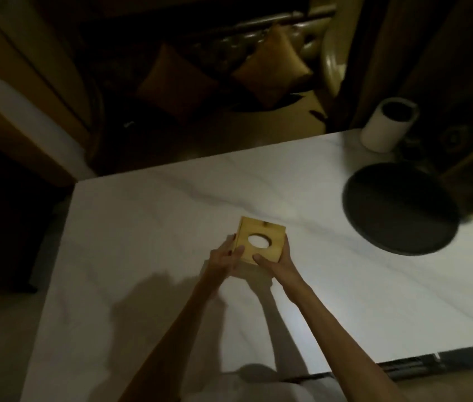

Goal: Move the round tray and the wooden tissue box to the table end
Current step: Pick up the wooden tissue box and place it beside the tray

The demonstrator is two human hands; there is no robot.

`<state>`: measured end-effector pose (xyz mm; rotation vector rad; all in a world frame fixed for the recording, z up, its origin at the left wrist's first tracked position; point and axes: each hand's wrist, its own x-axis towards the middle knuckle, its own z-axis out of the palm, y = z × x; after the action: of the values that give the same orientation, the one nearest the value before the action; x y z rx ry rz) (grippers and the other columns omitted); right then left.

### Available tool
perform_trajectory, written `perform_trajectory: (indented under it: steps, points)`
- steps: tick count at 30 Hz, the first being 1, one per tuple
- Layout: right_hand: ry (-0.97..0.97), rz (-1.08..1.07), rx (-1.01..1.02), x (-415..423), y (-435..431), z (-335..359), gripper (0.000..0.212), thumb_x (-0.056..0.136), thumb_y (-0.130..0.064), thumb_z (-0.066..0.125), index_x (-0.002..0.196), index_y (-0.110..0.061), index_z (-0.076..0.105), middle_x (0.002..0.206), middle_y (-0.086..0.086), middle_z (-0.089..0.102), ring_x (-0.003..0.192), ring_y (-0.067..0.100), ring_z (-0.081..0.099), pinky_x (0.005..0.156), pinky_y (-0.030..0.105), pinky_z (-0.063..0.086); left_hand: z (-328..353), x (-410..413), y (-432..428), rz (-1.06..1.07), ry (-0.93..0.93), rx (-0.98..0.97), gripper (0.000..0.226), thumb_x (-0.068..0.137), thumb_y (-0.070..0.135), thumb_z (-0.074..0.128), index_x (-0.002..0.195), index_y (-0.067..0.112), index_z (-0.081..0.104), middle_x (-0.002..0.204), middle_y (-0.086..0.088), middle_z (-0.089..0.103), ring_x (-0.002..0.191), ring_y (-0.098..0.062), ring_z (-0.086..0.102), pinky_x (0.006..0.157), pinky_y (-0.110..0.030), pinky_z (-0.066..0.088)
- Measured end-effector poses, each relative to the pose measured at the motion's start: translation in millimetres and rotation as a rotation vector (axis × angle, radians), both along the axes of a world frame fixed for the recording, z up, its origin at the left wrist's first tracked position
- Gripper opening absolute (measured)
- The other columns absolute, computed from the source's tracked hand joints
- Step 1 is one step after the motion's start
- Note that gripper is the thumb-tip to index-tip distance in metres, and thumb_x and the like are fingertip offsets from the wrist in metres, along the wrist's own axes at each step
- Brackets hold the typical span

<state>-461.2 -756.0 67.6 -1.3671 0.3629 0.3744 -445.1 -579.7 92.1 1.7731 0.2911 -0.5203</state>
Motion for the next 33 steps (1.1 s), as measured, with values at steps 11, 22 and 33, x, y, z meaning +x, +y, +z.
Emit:
perform_trajectory:
  steps: [11,22,33]
  points:
    - [-0.125,-0.207,-0.140,-10,-257,13,0.109,0.074,0.001,0.081,0.152,-0.027,0.010,0.143,0.004,0.046,0.129,0.019,0.052,0.101,0.040,0.051,5,52,-269,-0.359,-0.019,-0.041,0.062,0.081,0.065,0.057,0.137,0.042,0.044,0.130,-0.002,0.055,0.115,-0.022,0.060,0.084,-0.032,0.055]
    - [-0.058,-0.848,-0.479,-73,-391,-70,0.100,0.076,-0.036,0.077,0.152,-0.044,0.014,0.132,-0.039,0.041,0.121,-0.004,0.047,0.099,0.021,0.044,-105,66,-483,-0.868,-0.085,-0.235,0.052,0.086,0.071,0.043,0.136,0.062,0.033,0.146,0.010,0.046,0.134,-0.021,0.046,0.109,-0.051,0.040]
    - [-0.191,-1.244,-0.544,-106,-437,-169,0.087,0.083,-0.014,0.071,0.151,-0.041,0.023,0.114,-0.031,0.058,0.100,-0.017,0.060,0.076,0.011,0.056,-199,27,-571,-1.081,-0.079,-0.540,0.089,0.072,0.027,0.083,0.141,0.049,0.033,0.135,0.007,0.059,0.124,-0.024,0.058,0.090,-0.053,0.056]
